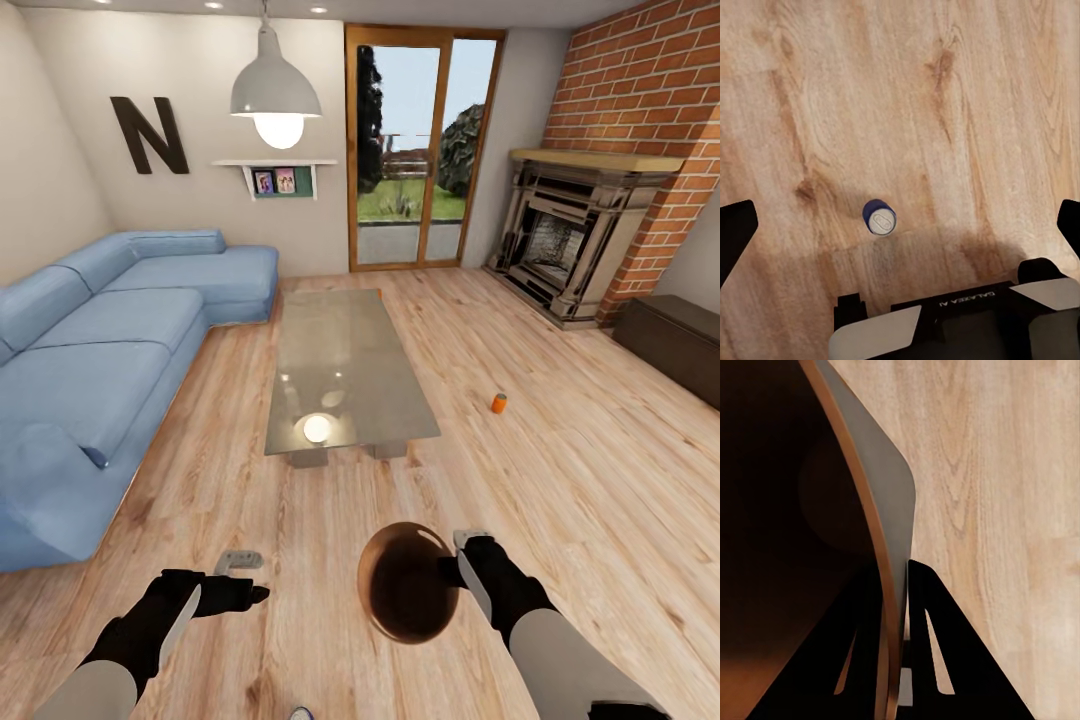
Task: Put the three can of soda from the living room inside the tash can in the kitchen.
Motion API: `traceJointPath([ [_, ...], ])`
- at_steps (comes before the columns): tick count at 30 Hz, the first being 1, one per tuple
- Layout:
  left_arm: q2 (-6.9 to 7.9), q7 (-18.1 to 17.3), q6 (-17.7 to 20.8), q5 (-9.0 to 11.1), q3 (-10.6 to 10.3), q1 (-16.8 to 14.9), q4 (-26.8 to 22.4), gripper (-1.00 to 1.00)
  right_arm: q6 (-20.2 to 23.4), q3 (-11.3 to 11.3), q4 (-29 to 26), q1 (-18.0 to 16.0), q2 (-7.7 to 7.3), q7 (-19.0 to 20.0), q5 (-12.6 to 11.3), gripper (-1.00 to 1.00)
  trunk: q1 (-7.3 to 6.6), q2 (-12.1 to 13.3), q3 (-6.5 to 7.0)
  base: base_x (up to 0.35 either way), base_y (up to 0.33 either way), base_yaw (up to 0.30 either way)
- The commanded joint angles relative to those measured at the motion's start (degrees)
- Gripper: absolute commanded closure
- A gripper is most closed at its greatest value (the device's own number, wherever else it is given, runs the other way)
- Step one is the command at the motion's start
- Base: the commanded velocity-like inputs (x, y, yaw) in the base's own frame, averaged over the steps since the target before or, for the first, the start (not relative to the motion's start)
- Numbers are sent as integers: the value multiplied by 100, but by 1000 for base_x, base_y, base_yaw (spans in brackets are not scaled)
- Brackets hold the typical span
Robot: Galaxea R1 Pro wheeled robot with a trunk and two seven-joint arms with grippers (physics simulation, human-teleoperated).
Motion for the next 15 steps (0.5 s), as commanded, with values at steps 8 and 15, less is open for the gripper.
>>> traceJointPath([
  [8,-1,9,-5,1,4,0,-3,-100,-7,-16,-1,14,-35,20,-46,100,0,-1,1,0,1,0],
  [15,-6,130,-5,-8,13,0,7,-100,-286,-161,2,43,-488,25,-119,100,0,-1,1,0,0,0],
])
